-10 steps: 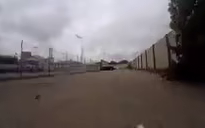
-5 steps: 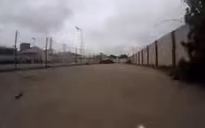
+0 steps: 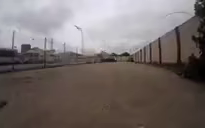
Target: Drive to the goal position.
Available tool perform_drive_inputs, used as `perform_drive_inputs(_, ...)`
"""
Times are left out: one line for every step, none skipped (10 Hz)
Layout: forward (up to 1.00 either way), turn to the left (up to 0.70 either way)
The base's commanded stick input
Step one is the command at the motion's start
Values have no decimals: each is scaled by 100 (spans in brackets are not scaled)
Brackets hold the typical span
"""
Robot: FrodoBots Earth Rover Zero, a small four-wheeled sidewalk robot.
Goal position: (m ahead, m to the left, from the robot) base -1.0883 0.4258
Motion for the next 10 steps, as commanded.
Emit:
perform_drive_inputs(70,0)
perform_drive_inputs(55,0)
perform_drive_inputs(40,0)
perform_drive_inputs(26,0)
perform_drive_inputs(11,0)
perform_drive_inputs(0,0)
perform_drive_inputs(0,0)
perform_drive_inputs(0,0)
perform_drive_inputs(0,0)
perform_drive_inputs(0,0)
